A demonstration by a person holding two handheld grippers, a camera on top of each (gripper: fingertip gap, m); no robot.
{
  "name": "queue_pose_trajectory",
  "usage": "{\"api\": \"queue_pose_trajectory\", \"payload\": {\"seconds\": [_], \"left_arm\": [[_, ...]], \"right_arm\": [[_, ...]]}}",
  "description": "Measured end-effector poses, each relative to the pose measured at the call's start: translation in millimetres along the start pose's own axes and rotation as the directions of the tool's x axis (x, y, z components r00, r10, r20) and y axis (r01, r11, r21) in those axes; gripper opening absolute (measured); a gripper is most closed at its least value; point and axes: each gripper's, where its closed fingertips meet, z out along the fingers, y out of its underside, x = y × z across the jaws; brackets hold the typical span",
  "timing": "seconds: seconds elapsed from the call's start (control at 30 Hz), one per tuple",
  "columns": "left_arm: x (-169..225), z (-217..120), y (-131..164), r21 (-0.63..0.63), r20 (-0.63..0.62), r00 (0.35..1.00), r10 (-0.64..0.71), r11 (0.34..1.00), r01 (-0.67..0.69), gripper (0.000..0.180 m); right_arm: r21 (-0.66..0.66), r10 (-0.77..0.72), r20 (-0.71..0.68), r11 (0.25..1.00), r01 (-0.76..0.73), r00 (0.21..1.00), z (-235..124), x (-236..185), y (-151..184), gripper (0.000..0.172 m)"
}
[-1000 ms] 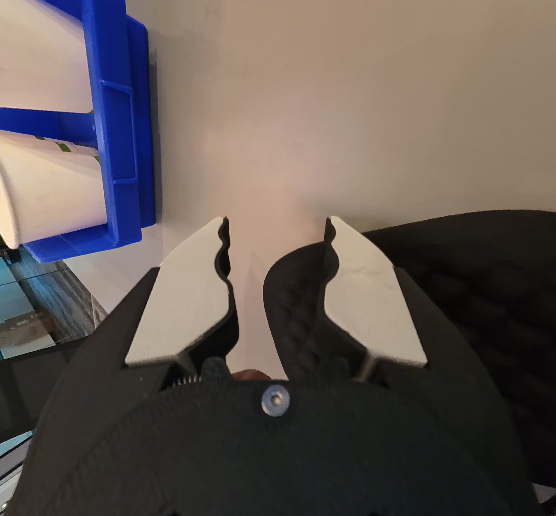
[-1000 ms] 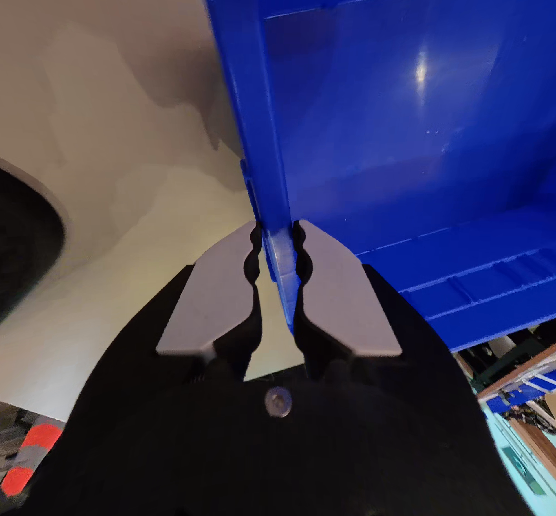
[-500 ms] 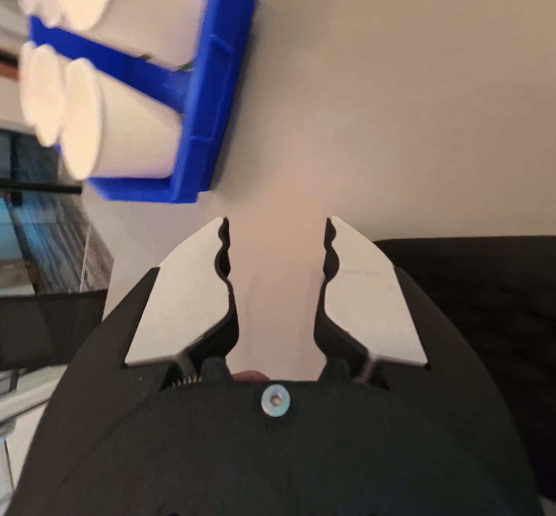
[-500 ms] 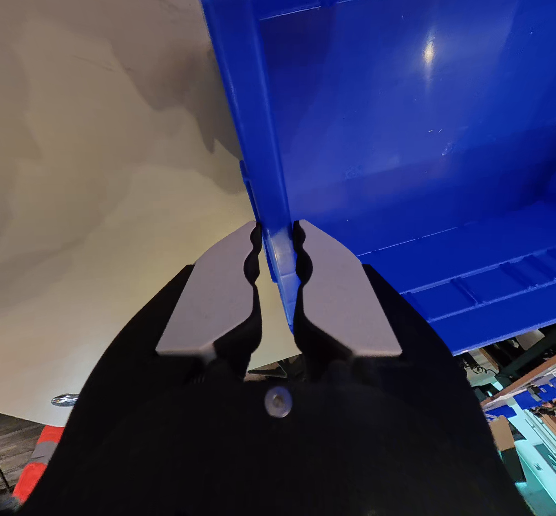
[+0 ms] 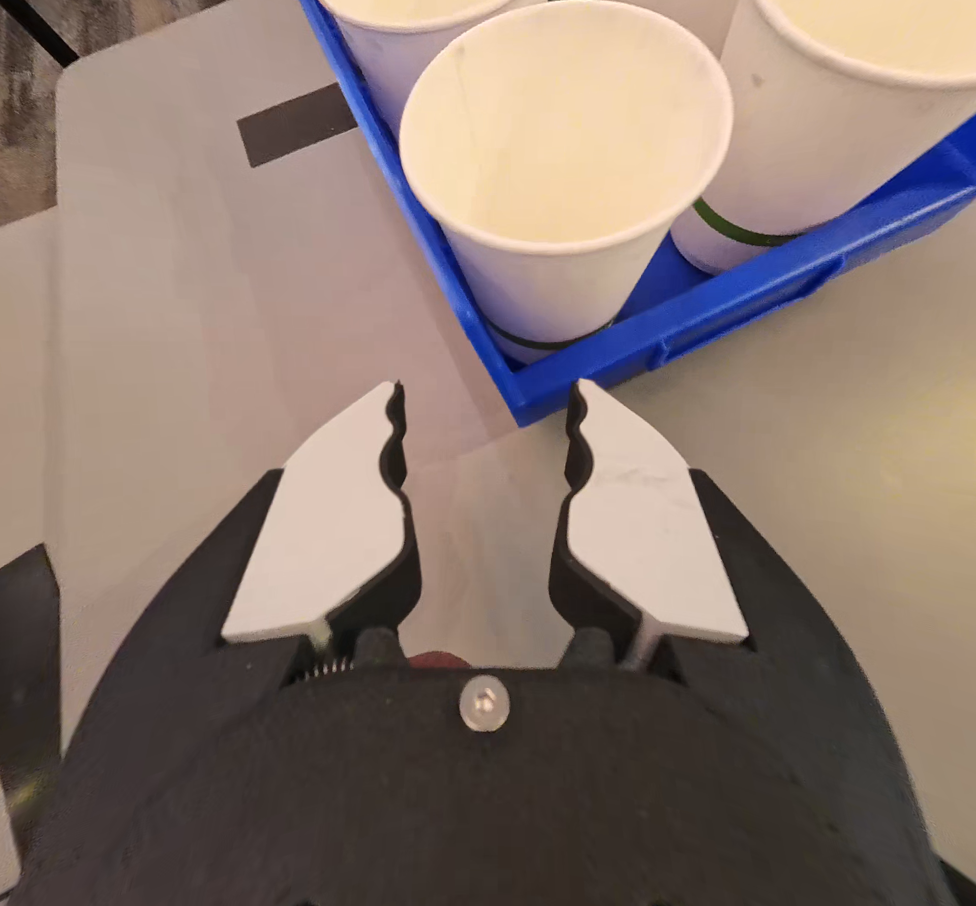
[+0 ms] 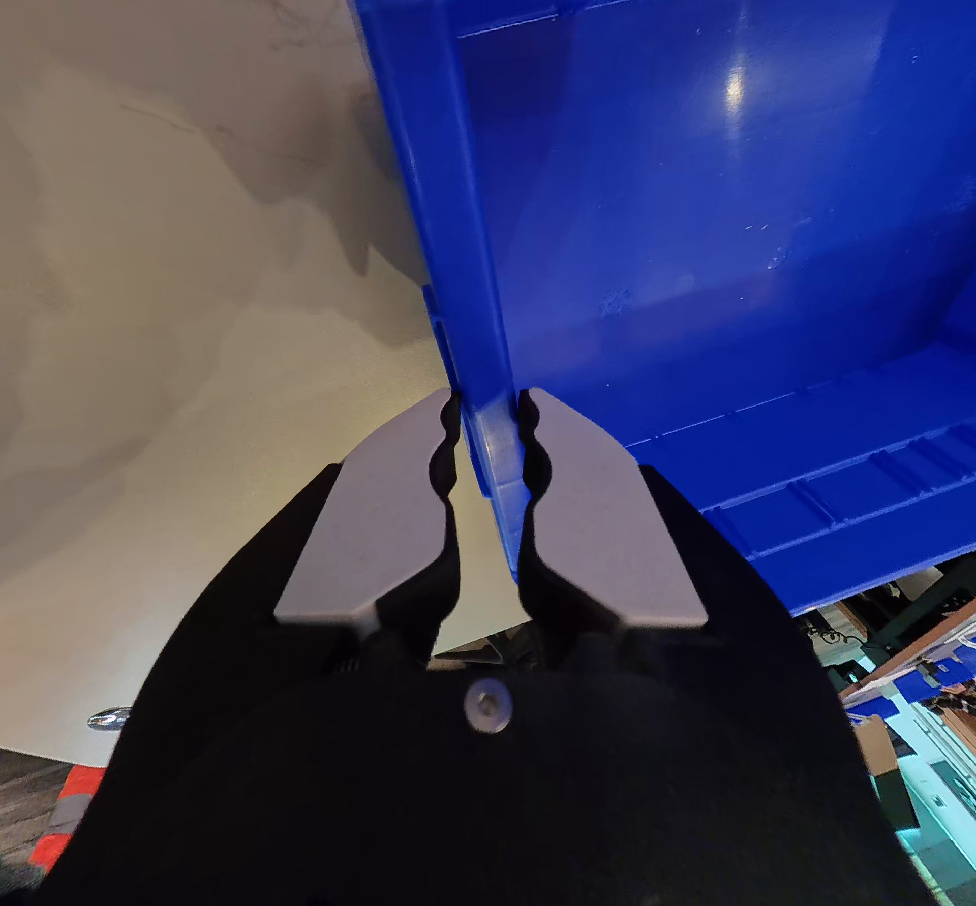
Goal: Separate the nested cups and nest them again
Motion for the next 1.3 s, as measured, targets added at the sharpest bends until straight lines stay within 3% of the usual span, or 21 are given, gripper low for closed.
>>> {"api": "queue_pose_trajectory", "payload": {"seconds": [0.2, 0.87, 1.3], "left_arm": [[-0.2, 17.5, -4.4, 0.002, -0.026, 0.998, -0.051, 0.999, 0.051, 0.007], [-74.5, -6.7, 29.5, 0.017, 0.176, 0.968, -0.178, 0.984, 0.178, 0.006], [-95.0, 1.6, 25.6, 0.052, 0.256, 0.939, -0.229, 0.973, 0.223, 0.007]], "right_arm": [[0.018, 0.007, -0.006, 1.0, -0.007, 1.0, 0.2, -0.1, -0.3, 0.021], [0.03, 0.011, -0.022, 1.0, -0.011, 1.0, 0.5, -0.1, -0.4, 0.022], [0.042, 0.027, -0.033, 0.999, -0.026, 0.999, 0.3, 0.3, -0.4, 0.022]]}}
